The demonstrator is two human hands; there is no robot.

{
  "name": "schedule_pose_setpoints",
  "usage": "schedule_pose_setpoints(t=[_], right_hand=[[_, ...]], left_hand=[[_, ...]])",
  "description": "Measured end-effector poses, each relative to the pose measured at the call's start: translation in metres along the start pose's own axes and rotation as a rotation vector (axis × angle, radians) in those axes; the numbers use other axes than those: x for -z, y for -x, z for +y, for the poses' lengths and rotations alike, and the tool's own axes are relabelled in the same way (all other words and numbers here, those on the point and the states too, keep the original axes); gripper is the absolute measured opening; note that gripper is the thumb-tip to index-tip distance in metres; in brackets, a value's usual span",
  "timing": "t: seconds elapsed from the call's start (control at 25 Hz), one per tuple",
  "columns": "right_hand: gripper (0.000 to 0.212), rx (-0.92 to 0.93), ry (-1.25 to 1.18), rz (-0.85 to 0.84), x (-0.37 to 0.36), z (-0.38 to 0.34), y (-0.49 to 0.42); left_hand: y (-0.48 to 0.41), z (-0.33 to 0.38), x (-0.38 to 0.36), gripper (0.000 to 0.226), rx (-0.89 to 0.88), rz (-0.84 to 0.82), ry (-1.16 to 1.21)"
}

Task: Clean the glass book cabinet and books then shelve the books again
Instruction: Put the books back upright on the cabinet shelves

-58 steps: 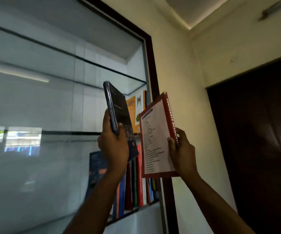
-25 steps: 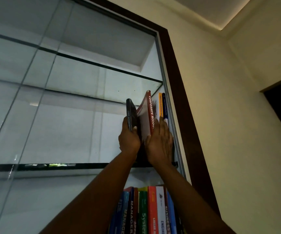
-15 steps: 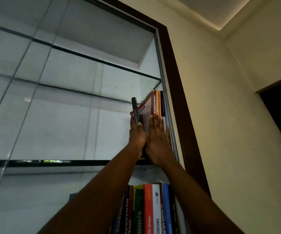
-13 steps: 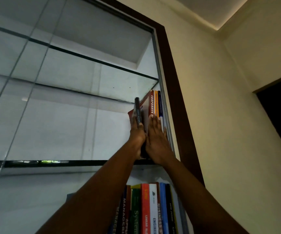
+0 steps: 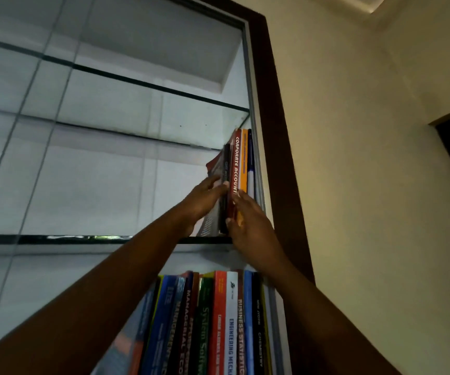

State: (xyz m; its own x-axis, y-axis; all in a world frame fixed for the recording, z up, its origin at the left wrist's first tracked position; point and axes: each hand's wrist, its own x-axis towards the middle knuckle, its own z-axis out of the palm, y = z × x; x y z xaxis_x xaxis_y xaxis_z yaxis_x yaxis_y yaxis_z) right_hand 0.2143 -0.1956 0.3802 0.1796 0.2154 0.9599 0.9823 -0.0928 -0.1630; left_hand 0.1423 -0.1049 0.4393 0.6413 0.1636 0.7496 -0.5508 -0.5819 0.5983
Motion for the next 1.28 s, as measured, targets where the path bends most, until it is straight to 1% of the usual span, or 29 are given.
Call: schedule_pose_setpoints(t=[0.04, 0.12, 0.2, 0.24, 0.28, 0.36, 0.4, 0.44, 0.52, 0.6, 0.64, 0.72, 0.76, 0.84, 0.88, 0.92, 0.96, 1.04, 1.08, 1.16, 1.28], right_hand=[[0.05, 0.009, -0.033, -0.013, 0.004, -0.004, 0.013], [0.041, -0.019, -0.163, -0.049, 0.006, -0.015, 0.038], [0.03, -0.013, -0.289, -0.119, -0.003, -0.026, 0.07], [0.029, -0.017, -0.349, -0.165, -0.008, -0.032, 0.088], [0.03, -0.05, -0.416, -0.237, -0.019, -0.039, 0.112], [0.028, -0.137, -0.534, -0.417, -0.043, -0.065, 0.166], [0.024, -0.165, -0.578, -0.485, -0.056, -0.085, 0.188], [0.021, -0.195, -0.629, -0.556, -0.072, -0.105, 0.21], [0.021, -0.245, -0.709, -0.691, -0.108, -0.149, 0.252], [0.022, -0.254, -0.718, -0.837, -0.144, -0.201, 0.295], [0.022, -0.252, -0.734, -0.926, -0.162, -0.233, 0.319], [0.023, -0.24, -0.769, -1.089, -0.193, -0.303, 0.375], [0.024, -0.225, -0.789, -1.165, -0.204, -0.341, 0.404], [0.026, -0.184, -0.846, -1.304, -0.218, -0.416, 0.458], [0.028, -0.156, -0.858, -1.364, -0.223, -0.447, 0.482], [0.031, -0.117, -0.86, -1.441, -0.227, -0.483, 0.508], [0.034, -0.065, -0.845, -1.521, -0.231, -0.517, 0.535], [0.041, 0.071, -0.796, -1.655, -0.237, -0.577, 0.589], [0.042, 0.119, -0.786, -1.71, -0.239, -0.6, 0.616], [0.041, 0.148, -0.748, -1.807, -0.246, -0.635, 0.661], [0.041, 0.239, -0.653, -1.858, -0.27, -0.664, 0.702]], left_hand=[[0.013, -0.003, 0.008, 0.042, -0.095, 0.031, -0.112], [0.055, -0.013, 0.029, 0.029, -0.231, 0.063, -0.264], [0.114, -0.025, 0.05, 0.022, -0.295, 0.09, -0.4], [0.148, -0.032, 0.059, 0.025, -0.306, 0.086, -0.454], [0.187, -0.04, 0.068, 0.031, -0.278, 0.076, -0.513], [0.278, -0.059, 0.089, 0.046, -0.141, 0.061, -0.608], [0.321, -0.068, 0.102, 0.05, -0.042, 0.089, -0.62], [0.365, -0.074, 0.116, 0.051, 0.093, 0.155, -0.581], [0.453, -0.082, 0.143, 0.044, 0.408, 0.293, -0.467], [0.548, -0.082, 0.171, 0.03, 0.632, 0.405, -0.512], [0.6, -0.072, 0.185, 0.025, 0.724, 0.452, -0.551], [0.703, -0.044, 0.21, 0.02, 0.892, 0.566, -0.529], [0.754, -0.026, 0.222, 0.021, 0.973, 0.629, -0.533], [0.852, 0.016, 0.247, 0.037, 1.133, 0.684, -0.568], [0.894, 0.034, 0.254, 0.045, 1.189, 0.734, -0.575], [0.935, 0.061, 0.257, 0.048, 1.227, 0.82, -0.585], [0.964, 0.09, 0.256, 0.044, 1.261, 0.925, -0.572], [1.019, 0.141, 0.256, 0.027, 1.32, 1.168, -0.527], [1.046, 0.159, 0.258, 0.024, 1.364, 1.253, -0.519], [1.094, 0.184, 0.268, 0.024, 1.457, 1.345, -0.532], [1.144, 0.193, 0.302, 0.024, 1.537, 1.42, -0.503]])
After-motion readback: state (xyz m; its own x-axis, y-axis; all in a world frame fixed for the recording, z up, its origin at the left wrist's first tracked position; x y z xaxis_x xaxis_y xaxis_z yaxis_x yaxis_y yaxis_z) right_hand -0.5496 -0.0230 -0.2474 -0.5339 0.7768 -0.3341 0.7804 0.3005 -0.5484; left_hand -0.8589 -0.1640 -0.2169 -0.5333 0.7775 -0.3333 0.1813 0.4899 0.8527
